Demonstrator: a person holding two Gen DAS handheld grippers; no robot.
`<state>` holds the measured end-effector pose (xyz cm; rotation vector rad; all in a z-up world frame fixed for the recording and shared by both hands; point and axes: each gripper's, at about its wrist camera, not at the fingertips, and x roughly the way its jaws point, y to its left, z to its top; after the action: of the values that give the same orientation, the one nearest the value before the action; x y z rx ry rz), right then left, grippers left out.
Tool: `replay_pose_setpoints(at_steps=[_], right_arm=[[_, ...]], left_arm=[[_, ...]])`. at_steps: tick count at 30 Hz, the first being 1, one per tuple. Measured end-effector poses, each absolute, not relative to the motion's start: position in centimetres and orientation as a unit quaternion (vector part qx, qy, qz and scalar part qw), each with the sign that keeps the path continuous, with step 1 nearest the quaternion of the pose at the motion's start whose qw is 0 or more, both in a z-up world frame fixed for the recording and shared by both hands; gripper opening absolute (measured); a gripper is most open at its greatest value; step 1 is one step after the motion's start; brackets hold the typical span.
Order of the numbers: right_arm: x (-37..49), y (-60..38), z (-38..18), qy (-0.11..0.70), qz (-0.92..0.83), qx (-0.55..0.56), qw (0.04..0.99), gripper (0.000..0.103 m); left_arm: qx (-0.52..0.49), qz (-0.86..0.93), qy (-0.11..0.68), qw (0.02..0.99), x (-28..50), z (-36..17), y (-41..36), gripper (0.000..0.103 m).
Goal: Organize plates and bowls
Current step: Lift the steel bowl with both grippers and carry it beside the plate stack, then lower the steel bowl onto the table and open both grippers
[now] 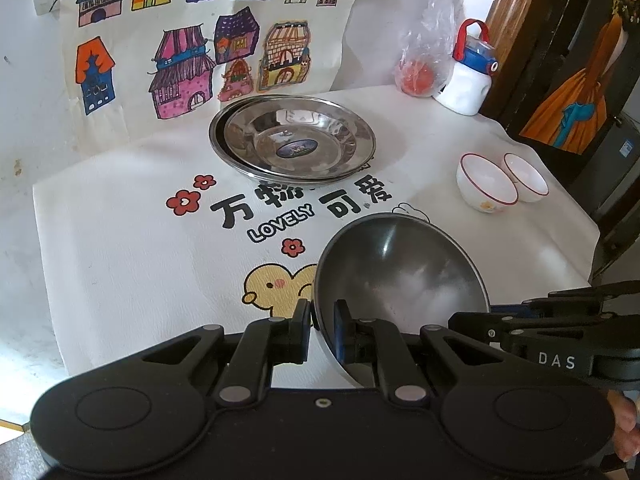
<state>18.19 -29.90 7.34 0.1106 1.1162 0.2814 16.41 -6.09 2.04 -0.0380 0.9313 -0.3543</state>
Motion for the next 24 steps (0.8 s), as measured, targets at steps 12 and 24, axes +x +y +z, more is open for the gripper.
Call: replay_pose_setpoints(at_steps=[12,24], right_arm=[[18.1,-29.9,7.2,0.498,0.146,0.053,0.853,0.025],[17.6,-30.4,7.7,0.474,0.147,0.056,0.866,0.059]], left_arm=[[-0.039,-0.182,0.452,0.872,17.2,1.4,-5.3,0.013],[-0.036,-0.165,0.428,0.888,17.1,2.2,-4.0,0.050]])
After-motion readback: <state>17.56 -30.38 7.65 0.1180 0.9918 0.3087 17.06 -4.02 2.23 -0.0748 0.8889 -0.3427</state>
